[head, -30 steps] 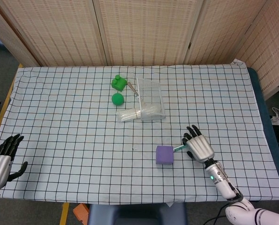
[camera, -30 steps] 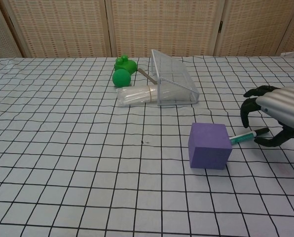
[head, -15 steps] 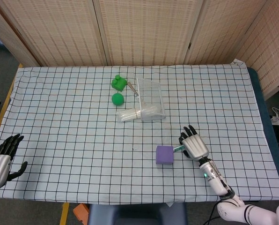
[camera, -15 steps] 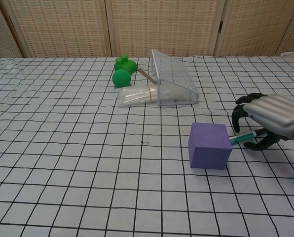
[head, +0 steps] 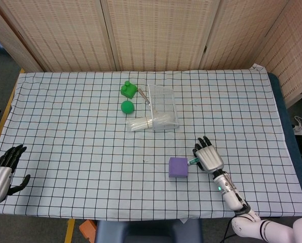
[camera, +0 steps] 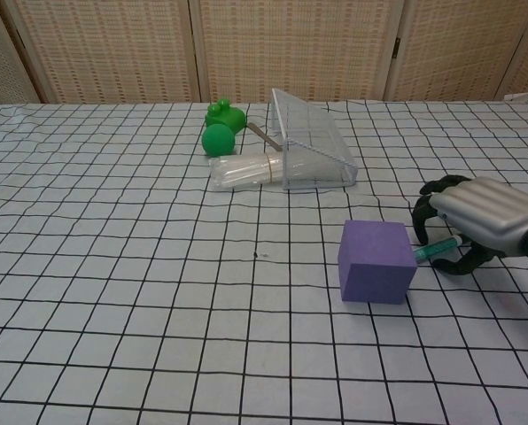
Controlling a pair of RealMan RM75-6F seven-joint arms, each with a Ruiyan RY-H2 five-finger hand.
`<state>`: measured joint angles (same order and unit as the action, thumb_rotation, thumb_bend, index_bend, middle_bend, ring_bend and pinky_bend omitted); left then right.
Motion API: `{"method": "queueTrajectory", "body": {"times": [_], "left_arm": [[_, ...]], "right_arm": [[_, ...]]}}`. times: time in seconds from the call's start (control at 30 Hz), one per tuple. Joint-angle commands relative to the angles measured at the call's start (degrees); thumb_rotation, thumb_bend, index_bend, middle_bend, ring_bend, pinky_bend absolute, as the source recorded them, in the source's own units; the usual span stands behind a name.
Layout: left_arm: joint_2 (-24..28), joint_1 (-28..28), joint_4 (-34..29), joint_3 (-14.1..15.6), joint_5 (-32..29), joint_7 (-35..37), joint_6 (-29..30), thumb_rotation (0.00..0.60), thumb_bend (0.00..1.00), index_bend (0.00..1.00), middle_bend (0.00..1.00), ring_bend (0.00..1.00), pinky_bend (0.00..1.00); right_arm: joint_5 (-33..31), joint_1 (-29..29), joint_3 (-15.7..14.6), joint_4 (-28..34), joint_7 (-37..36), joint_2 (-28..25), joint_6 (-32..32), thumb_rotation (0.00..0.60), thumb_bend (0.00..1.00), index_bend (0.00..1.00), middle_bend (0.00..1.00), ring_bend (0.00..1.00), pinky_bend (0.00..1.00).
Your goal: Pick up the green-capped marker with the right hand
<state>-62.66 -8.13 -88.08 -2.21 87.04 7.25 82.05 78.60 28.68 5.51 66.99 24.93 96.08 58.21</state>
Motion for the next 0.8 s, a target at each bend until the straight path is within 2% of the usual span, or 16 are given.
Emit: {"method": "queueTrajectory", "body": {"times": [0.03,0.4,0.53,0.8], "left_arm": [[0.0,-0.1,0.1,0.1,0.2,0.2,0.0,0.6,0.4,0.0,0.0,0.0,0.16],[0.1,-0.2,0.1,0.2,0.2,0.2,-0.1,0.6,0.39,0.0,0.0,0.0,0.16],[0.1,-0.2,0.2,0.3,0.2,0.2,-0.2,0.6,0.4,0.0,0.0,0.0,0.16],[0.1,-0.2,0.2,0.3,0.1,0.3,-0.2,0.6,0.39,0.0,0.0,0.0,0.16]], "right_arm": [[-0.2,0.1,-0.1,-0.1,0.0,0.1,0.0,0.6,0.21,0.5,0.31,0.09,0.1],[-0.2,0.1,-0.8,0.0,-0.3,0.1,0.8,0.6,0.22,0.56,0.33,0.11,0.11],[0.4,0.1,-1.0,-0.1,-0.6,0.2,1.6,0.6,0.22,0.6,0.38,0.14,0.15],[1.6,0.0,-1.7,-0.4,0.2,0.3,3.1,0.6,0.25,0.78,0.56,0.33,0.32]]}}
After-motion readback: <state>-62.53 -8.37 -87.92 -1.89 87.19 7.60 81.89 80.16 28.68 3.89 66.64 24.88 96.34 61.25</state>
